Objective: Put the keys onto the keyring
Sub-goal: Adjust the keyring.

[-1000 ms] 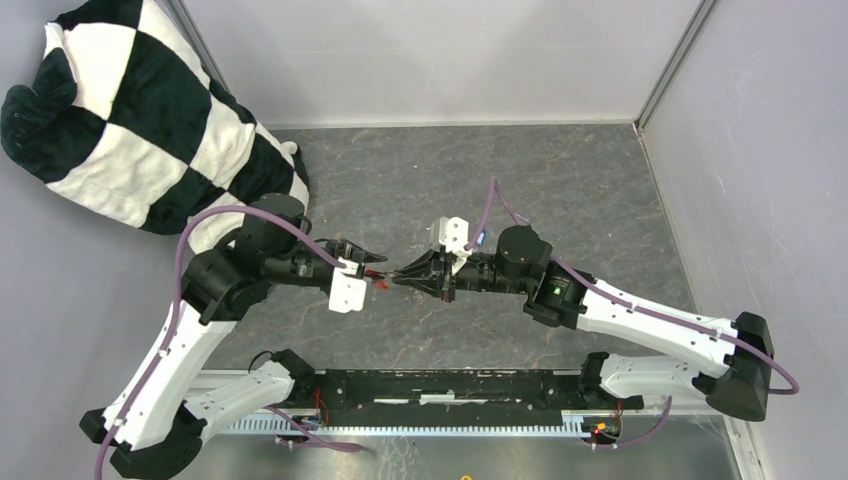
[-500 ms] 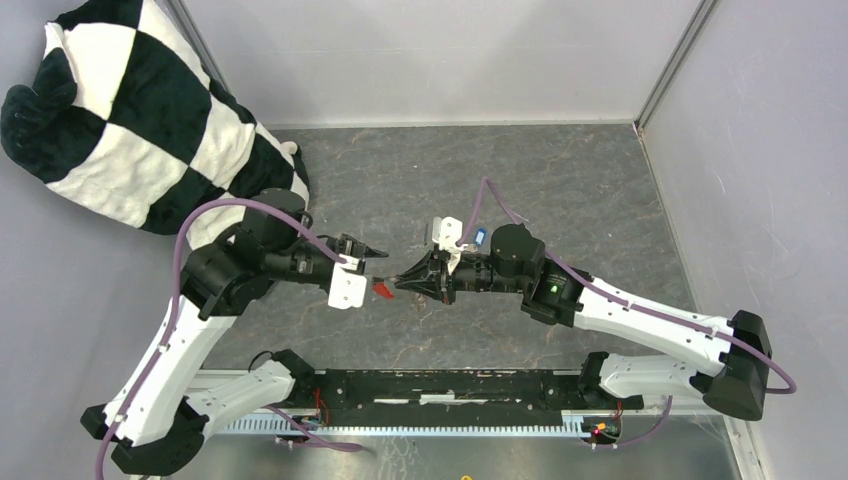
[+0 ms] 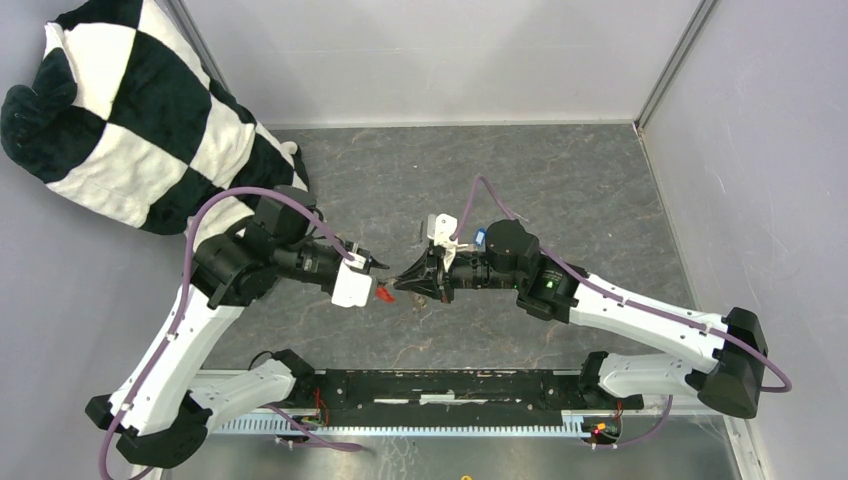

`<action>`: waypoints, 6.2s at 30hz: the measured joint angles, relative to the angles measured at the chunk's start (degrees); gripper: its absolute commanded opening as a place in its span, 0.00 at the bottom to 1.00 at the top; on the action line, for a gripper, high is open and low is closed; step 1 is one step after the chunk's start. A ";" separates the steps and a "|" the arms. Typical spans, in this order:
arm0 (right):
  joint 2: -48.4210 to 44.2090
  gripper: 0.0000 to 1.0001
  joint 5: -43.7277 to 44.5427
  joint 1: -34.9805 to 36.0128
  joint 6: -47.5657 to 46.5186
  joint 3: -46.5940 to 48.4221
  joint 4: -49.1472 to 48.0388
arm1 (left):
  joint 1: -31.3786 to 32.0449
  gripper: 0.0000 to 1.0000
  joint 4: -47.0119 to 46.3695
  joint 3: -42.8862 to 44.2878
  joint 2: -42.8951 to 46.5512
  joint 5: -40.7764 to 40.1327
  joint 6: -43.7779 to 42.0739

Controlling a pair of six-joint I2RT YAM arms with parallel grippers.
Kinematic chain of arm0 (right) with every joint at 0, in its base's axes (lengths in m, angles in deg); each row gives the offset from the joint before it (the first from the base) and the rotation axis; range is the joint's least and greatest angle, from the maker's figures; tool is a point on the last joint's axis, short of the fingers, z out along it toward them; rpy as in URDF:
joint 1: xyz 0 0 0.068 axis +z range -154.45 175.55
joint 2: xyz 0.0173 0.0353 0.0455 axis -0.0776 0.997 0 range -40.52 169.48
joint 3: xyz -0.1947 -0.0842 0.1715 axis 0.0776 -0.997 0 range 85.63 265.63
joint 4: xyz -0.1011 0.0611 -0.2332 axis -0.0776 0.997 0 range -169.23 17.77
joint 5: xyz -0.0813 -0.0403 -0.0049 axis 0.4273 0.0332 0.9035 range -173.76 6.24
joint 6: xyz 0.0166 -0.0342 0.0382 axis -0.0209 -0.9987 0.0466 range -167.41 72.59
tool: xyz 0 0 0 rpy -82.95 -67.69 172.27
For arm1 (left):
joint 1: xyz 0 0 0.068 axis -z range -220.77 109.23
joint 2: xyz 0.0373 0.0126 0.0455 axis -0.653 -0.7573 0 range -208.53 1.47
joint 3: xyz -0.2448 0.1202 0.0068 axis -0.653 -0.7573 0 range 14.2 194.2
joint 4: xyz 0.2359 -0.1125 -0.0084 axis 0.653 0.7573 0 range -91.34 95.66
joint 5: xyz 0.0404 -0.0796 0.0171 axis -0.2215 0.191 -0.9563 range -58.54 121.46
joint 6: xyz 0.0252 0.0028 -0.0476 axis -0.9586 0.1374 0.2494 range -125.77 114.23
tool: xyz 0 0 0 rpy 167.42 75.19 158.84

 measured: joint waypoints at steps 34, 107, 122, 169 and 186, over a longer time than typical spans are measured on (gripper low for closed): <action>0.33 0.01 -3.52 -1.55 2.14 0.98 0.13 | 0.61 0.42 -1.40 -0.76 0.24 -0.50 -0.61; 7.96 0.03 -21.77 -4.28 2.99 8.66 7.41 | 4.13 0.02 7.08 0.28 2.21 -0.70 -18.58; 10.69 0.03 -30.47 -5.86 3.43 12.07 10.45 | 4.11 0.02 8.90 2.34 0.35 6.91 -17.27; 6.97 0.01 -36.89 -8.90 11.34 7.39 1.25 | 4.39 0.34 -1.36 -2.60 5.49 6.62 -13.31; 7.82 0.01 -40.46 -8.22 18.60 7.17 -6.67 | 4.39 0.37 -9.79 -11.39 11.02 9.03 -11.34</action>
